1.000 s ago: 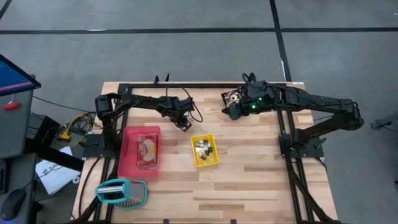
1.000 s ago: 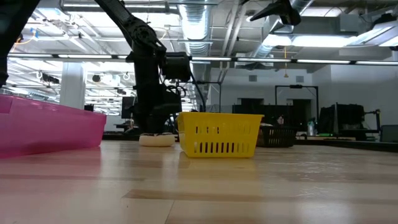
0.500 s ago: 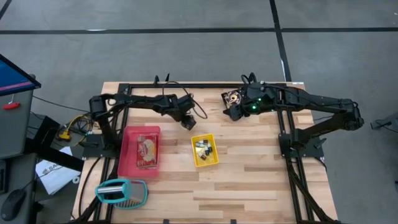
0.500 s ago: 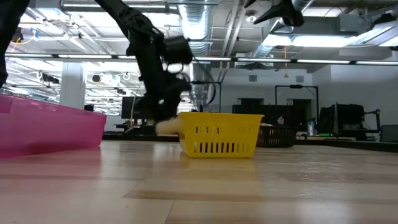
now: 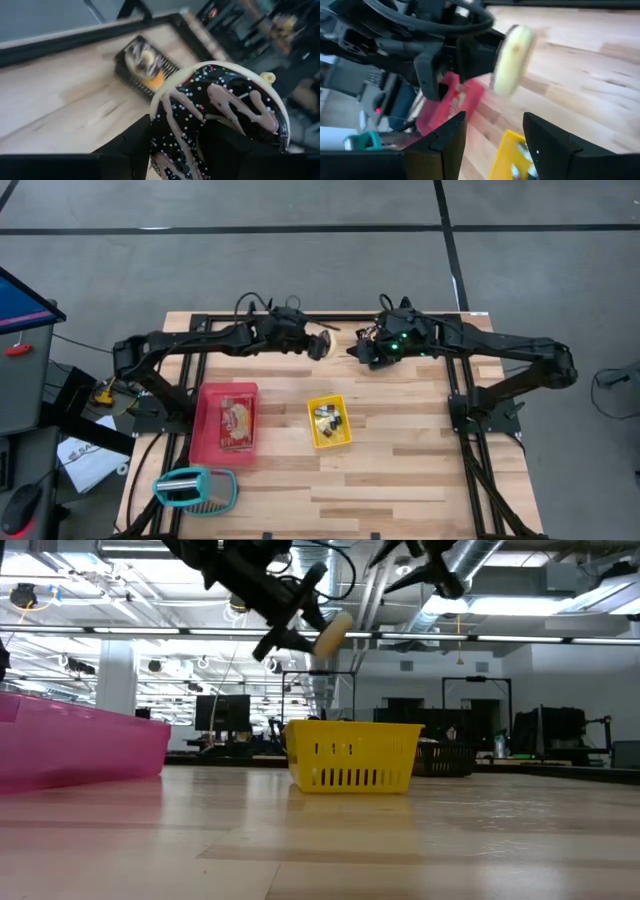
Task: Pick & Place Food Item
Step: Put the black donut into the black bin
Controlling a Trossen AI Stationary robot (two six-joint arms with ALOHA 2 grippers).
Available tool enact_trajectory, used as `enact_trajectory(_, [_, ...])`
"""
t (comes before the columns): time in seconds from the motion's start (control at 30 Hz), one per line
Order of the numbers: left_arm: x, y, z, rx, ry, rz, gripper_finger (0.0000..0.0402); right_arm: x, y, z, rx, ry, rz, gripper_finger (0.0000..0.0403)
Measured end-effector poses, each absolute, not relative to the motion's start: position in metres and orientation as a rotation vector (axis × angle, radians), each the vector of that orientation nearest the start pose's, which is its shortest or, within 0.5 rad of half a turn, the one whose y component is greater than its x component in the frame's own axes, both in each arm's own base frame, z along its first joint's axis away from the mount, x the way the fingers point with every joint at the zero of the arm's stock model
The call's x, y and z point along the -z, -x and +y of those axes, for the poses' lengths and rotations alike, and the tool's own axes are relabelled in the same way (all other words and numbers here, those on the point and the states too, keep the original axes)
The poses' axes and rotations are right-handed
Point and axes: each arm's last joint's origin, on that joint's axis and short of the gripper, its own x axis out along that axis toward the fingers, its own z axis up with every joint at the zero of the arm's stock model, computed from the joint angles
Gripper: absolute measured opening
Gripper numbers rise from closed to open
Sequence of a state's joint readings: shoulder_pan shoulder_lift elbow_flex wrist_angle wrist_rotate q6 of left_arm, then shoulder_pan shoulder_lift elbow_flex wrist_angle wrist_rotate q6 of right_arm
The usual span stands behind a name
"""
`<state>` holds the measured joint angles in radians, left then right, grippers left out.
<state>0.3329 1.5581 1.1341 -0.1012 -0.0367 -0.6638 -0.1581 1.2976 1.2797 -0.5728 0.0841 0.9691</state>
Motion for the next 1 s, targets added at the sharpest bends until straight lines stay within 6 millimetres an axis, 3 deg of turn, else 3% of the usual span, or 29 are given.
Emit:
enact_trajectory(0.3, [-0.29, -0.333, 0.114, -0.531, 0.723, 0.325, 0.0147, -0.34, -0.292, -0.066, 0.566, -0.964, 0.441, 0.0196])
enact_trajectory(0.57, [-0.29, -0.333, 0.115, -0.536, 0.725, 0.324, 0.0147, -0.337, -0.305, -0.079, 0.551, -0.959, 0.372, 0.0223])
enact_trajectory(1.0, [-0.289, -0.332, 0.114, -0.533, 0.729, 0.342, 0.0147, -0.321, -0.328, -0.086, 0.501, -0.975, 0.364, 0.0223])
